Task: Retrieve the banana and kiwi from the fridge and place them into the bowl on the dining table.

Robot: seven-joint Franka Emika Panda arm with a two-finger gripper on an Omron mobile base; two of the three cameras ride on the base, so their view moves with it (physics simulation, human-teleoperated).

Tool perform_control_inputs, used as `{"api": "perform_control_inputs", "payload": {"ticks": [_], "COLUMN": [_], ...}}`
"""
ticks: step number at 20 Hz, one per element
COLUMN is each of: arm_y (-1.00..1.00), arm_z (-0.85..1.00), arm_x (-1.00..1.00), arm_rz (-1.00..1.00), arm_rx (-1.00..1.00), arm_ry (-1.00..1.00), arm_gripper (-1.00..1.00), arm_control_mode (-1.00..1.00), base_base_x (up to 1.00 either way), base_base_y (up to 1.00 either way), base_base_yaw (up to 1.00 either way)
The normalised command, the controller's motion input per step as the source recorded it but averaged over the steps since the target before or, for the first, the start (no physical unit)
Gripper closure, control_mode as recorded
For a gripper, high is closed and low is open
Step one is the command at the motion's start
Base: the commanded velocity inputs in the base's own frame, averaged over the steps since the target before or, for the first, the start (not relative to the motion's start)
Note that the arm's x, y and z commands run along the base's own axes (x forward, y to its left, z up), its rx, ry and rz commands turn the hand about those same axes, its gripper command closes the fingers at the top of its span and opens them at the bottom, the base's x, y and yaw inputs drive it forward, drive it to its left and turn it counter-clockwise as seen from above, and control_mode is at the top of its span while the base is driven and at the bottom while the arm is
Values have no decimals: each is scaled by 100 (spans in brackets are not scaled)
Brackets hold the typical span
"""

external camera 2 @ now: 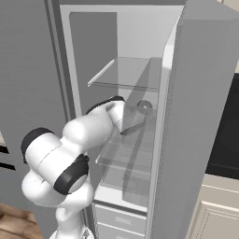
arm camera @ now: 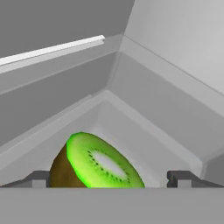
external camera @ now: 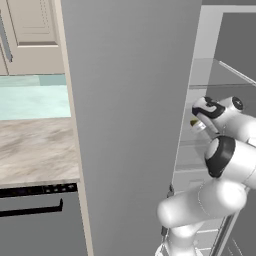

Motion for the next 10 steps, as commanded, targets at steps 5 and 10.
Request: {"api": "perform_control_inputs", "payload": {"ticks": [5,10], "arm_y": [0,0], "arm_z": [-13,-19], "arm_x": [22,12], "arm_rz": [1,2], "arm_rx": [-5,-4], "arm_ry": [0,0], "arm_gripper": [-100,100], "arm_control_mode": [-100,-100], "base_base_x": [0,0], "base_base_y": [0,0], "base_base_yaw": [0,0]}}
